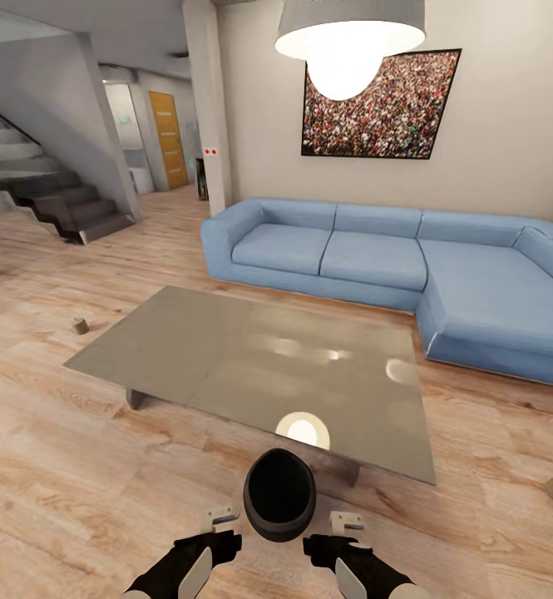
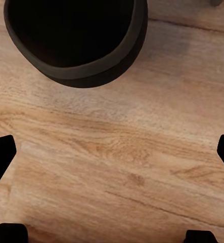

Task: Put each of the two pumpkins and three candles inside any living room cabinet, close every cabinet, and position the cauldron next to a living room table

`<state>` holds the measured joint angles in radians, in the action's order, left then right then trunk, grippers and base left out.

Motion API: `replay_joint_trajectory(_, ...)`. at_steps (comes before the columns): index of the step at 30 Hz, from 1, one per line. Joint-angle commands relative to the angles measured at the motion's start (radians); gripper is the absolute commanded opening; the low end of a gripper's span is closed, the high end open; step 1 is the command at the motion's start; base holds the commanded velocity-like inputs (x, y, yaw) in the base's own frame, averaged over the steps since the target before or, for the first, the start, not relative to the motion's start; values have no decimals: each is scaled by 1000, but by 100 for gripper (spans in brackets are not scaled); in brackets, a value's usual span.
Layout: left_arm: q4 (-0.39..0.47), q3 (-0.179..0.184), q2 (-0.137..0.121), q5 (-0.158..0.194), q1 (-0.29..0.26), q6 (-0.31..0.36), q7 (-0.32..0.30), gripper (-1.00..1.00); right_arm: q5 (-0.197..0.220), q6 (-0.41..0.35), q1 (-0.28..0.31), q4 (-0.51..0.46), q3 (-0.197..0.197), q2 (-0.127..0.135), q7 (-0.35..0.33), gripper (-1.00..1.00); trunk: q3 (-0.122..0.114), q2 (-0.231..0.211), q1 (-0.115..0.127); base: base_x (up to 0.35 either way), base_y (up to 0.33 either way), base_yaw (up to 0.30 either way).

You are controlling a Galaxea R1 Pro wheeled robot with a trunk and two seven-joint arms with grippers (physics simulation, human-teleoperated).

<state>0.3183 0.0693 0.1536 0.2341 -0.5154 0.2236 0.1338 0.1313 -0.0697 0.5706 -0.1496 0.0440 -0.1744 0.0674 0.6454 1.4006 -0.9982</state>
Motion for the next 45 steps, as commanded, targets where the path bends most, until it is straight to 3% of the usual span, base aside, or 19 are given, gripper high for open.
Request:
replay_joint_trajectory(1, 2, 7, -1, 10, 0, 5, 7, 100, 10, -5, 0, -2, 5, 0, 5, 100, 1, 0, 0, 0, 0, 0)
replay_joint_trajectory(31, 2, 9, -8, 10, 2, 2, -3, 100, 10, -4, 0, -2, 5, 0, 3, 100, 1, 0, 0, 44, 38, 0)
replay_joint_trajectory(38, 2, 9, -8, 13, 3, -53, -5, 100, 10, -4, 0, -2, 5, 0, 3, 100, 1, 0, 0, -40, 27, 0)
replay_joint_trajectory(45, 2, 9, -8, 14, 3, -63, -5, 100, 10, -4, 0, -2, 5, 0, 4, 100, 1, 0, 0, -218, 84, 0)
